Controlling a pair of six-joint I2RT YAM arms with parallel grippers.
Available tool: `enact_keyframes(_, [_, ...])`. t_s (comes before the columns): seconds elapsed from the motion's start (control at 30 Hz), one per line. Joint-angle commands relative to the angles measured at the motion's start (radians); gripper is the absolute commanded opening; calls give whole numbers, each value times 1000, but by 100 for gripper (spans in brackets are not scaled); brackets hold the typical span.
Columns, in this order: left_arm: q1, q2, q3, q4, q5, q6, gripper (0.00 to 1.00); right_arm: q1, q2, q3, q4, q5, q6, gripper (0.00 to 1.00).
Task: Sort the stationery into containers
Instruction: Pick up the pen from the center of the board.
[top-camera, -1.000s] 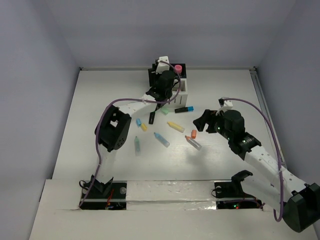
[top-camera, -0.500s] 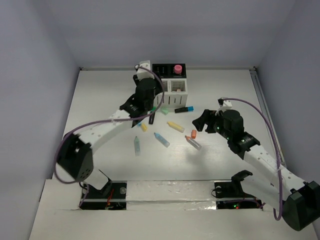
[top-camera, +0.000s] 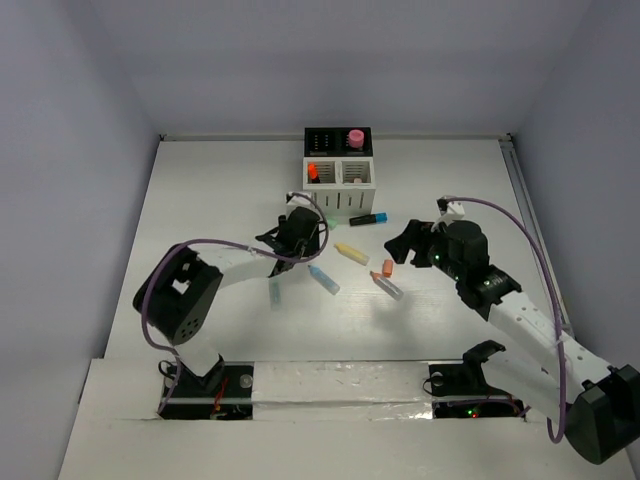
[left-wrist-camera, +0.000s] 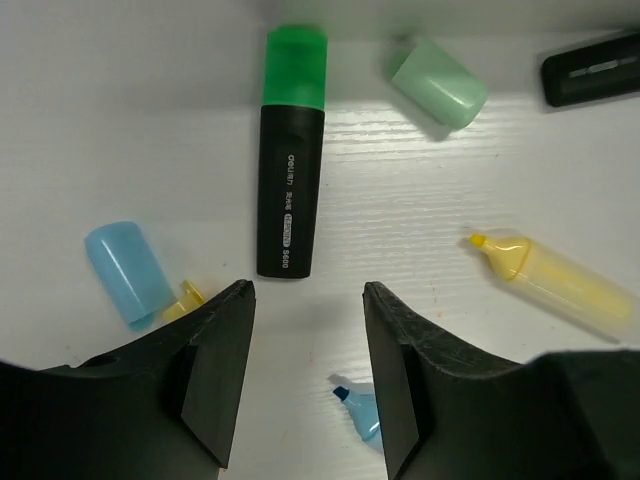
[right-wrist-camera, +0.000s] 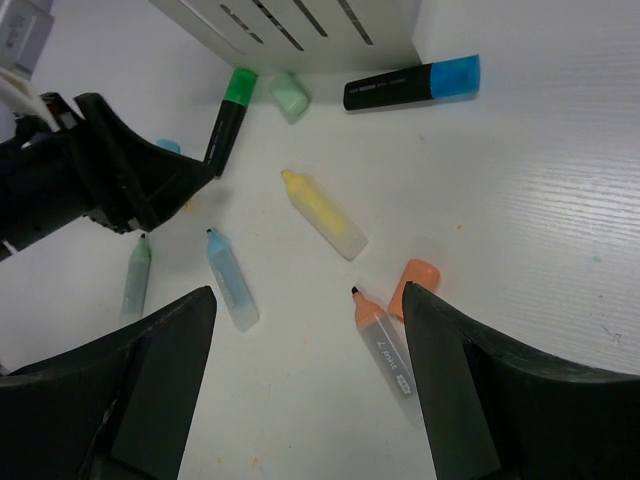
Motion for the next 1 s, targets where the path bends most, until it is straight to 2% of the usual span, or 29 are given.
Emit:
enact_keyframes(0.0, [-1,38,116,32,2,17,44,11,-42,1,21,-7,9,81])
enact_keyframes(0.13, [-1,139,181,12,-33,28,45,11,-57,-1,3,-1,9,81])
enact_keyframes(0.33, [8,172,193,4,-91,39,45,11,-42,2,7,-3,2,81])
enact_keyframes(0.97, [82,310,286,34,-45,114,45,11,28,14,55,-42,13,81])
